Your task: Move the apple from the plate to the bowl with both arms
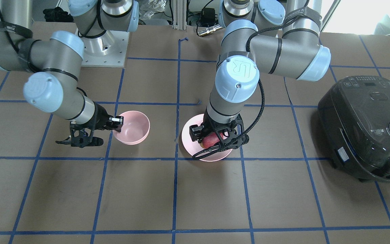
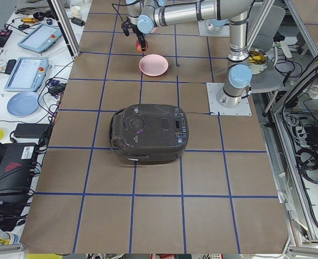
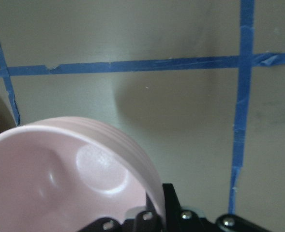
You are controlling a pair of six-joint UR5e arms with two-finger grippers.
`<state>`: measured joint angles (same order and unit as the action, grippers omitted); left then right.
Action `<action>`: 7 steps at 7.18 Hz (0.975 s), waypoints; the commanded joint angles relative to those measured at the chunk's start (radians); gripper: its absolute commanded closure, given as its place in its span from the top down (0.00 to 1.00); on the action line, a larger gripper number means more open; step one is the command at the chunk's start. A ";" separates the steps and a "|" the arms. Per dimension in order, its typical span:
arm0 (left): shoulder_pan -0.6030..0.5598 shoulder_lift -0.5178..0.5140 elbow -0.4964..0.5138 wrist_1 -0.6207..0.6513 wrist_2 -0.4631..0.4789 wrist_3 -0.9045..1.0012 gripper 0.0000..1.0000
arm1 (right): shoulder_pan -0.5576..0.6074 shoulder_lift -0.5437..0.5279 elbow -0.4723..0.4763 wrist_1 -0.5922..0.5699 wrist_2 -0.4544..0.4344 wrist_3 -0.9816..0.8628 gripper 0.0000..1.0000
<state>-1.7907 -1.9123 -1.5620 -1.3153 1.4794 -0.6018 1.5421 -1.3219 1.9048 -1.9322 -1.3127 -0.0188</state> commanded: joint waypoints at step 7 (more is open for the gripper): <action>-0.160 -0.021 -0.029 0.088 -0.211 -0.437 0.00 | -0.020 -0.025 -0.060 0.000 -0.066 0.020 1.00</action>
<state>-1.9256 -1.9323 -1.5789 -1.2358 1.2707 -1.0174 1.5575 -1.3322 1.9189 -2.0287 -1.3424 0.0092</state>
